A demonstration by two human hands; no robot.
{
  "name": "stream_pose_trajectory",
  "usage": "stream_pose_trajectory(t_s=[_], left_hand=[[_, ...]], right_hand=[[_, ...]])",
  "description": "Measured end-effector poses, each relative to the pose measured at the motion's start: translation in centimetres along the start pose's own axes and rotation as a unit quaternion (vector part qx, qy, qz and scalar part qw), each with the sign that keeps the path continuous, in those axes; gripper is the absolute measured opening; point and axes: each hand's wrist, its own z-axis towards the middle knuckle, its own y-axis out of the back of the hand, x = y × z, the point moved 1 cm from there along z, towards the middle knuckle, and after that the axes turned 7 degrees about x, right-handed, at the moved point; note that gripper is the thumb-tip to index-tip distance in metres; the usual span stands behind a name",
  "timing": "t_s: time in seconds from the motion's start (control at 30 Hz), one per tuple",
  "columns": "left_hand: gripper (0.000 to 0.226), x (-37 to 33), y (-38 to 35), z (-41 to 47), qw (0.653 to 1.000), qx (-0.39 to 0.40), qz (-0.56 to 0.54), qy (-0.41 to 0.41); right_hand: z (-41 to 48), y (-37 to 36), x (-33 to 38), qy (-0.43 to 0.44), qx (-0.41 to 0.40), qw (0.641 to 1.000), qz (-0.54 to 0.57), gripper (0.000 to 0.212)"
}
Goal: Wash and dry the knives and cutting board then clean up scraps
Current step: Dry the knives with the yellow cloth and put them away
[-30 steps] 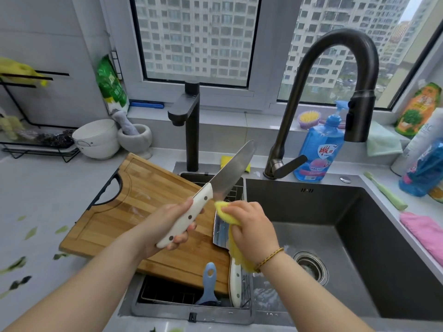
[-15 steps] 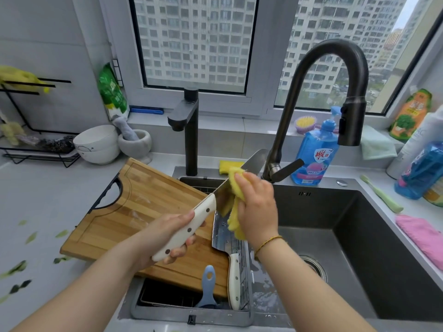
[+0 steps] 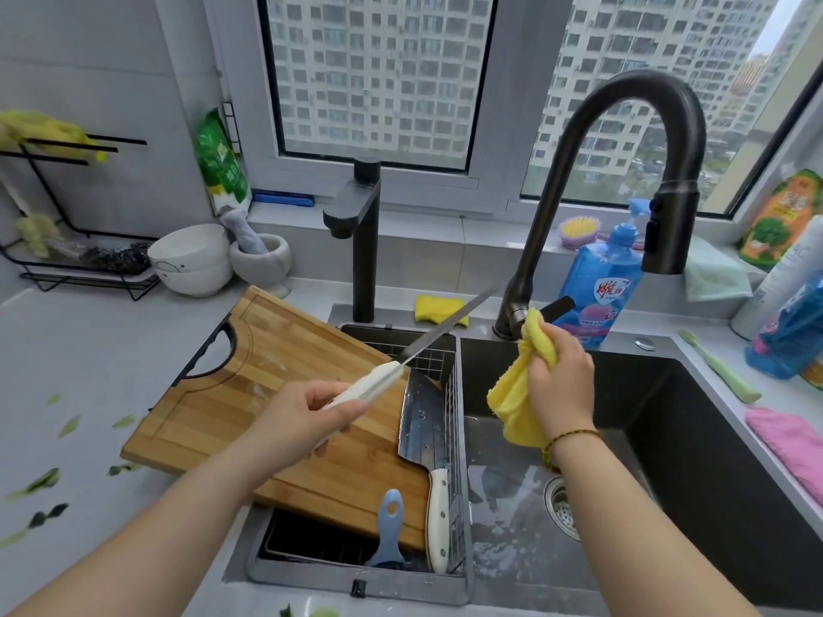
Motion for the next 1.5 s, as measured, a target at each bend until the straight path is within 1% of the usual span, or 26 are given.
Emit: stream_pose_trajectory(t_s=[0.1, 0.13, 0.17, 0.23, 0.3, 0.37, 0.43, 0.5, 0.53, 0.57, 0.63, 0.67, 0.7, 0.77, 0.83, 0.87, 0.93, 0.97, 1.03, 1.13, 1.23, 1.37, 1.47, 1.5], left_hand=[[0.023, 0.6, 0.1, 0.4, 0.996, -0.041, 0.073, -0.017], [0.024, 0.6, 0.1, 0.5, 0.993, -0.057, 0.103, -0.014], [0.024, 0.6, 0.0, 0.6, 0.989, -0.07, 0.132, -0.008], [0.025, 0.4, -0.4, 0.6, 0.981, -0.08, 0.175, -0.007], [0.027, 0.0, -0.6, 0.5, 0.973, -0.085, 0.215, -0.019], [0.034, -0.3, -0.6, 0.4, 0.962, -0.079, 0.26, -0.027], [0.039, -0.4, -0.5, 0.1, 0.955, -0.07, 0.286, -0.023], [0.042, -0.5, -0.4, 0.0, 0.949, -0.067, 0.309, -0.024], [0.044, -0.5, -0.4, 0.0, 0.946, -0.065, 0.318, -0.026], [0.045, -0.6, -0.4, 0.0, 0.943, -0.062, 0.326, -0.026], [0.046, -0.7, -0.4, 0.0, 0.936, -0.057, 0.346, -0.025], [0.046, -0.8, -0.4, 0.0, 0.932, -0.055, 0.358, -0.023], [0.047, -0.8, -0.3, 0.0, 0.928, -0.054, 0.368, -0.021], [0.047, -0.9, -0.1, 0.2, 0.924, -0.053, 0.378, -0.011], [0.048, -0.9, 0.0, 0.4, 0.926, -0.053, 0.375, 0.001], [0.048, -0.9, 0.2, 0.6, 0.929, -0.054, 0.367, 0.008], [0.046, -1.0, 0.5, 0.7, 0.934, -0.057, 0.352, 0.023], [0.045, -1.1, 0.7, 0.7, 0.935, -0.056, 0.35, 0.029], [0.04, -0.9, 1.5, 0.6, 0.941, -0.058, 0.332, 0.041], [0.034, -1.0, 2.8, 0.0, 0.952, -0.052, 0.3, 0.038], [0.033, -1.5, 4.1, -0.8, 0.96, -0.033, 0.276, 0.028], [0.031, -1.7, 7.2, -2.3, 0.985, -0.02, 0.174, 0.007], [0.032, -2.0, 9.2, -3.9, 0.989, -0.031, 0.144, -0.012], [0.032, -2.0, 9.9, -4.6, 0.99, -0.047, 0.135, -0.02]], right_hand=[[-1.8, -0.9, 1.3, 0.051, -0.017, 0.999, -0.002, 0.034], [-2.5, -1.4, 2.3, 0.093, -0.023, 0.995, -0.009, 0.035], [-3.2, -2.0, 3.4, 0.153, -0.017, 0.988, -0.027, 0.036], [-4.5, -3.8, 4.8, 0.279, 0.015, 0.954, -0.113, 0.041], [-5.5, -5.4, 5.4, 0.335, 0.071, 0.915, -0.213, 0.045], [-5.4, -6.0, 5.1, 0.329, 0.109, 0.894, -0.282, 0.047], [-4.4, -6.0, 4.0, 0.297, 0.128, 0.89, -0.323, 0.049], [-3.2, -4.9, 3.2, 0.257, 0.124, 0.889, -0.359, 0.051], [-2.7, -4.2, 3.0, 0.24, 0.12, 0.888, -0.373, 0.049], [-2.1, -3.4, 2.5, 0.213, 0.134, 0.889, -0.382, 0.047], [-1.1, -2.1, 0.9, 0.147, 0.154, 0.91, -0.355, 0.044], [-0.9, -1.6, 0.4, 0.125, 0.149, 0.921, -0.339, 0.043], [-0.8, -1.2, 0.1, 0.12, 0.137, 0.927, -0.327, 0.043], [-1.0, -1.4, 0.2, 0.12, 0.136, 0.936, -0.303, 0.043], [-1.8, -2.5, 1.3, 0.137, 0.163, 0.937, -0.277, 0.044], [-2.5, -3.4, 2.2, 0.179, 0.163, 0.931, -0.272, 0.046], [-3.9, -5.5, 3.6, 0.29, 0.141, 0.909, -0.264, 0.05], [-4.5, -6.5, 3.9, 0.327, 0.132, 0.9, -0.256, 0.051], [-5.4, -8.0, 4.7, 0.361, 0.117, 0.892, -0.245, 0.049], [-5.7, -9.4, 5.8, 0.364, 0.099, 0.888, -0.263, 0.056], [-5.3, -10.3, 7.5, 0.369, 0.068, 0.887, -0.267, 0.048], [-4.7, -11.5, 9.7, 0.399, 0.037, 0.882, -0.25, 0.045], [-4.9, -12.6, 11.4, 0.407, 0.022, 0.883, -0.231, 0.043], [-5.0, -13.1, 12.2, 0.411, 0.018, 0.884, -0.221, 0.043]])
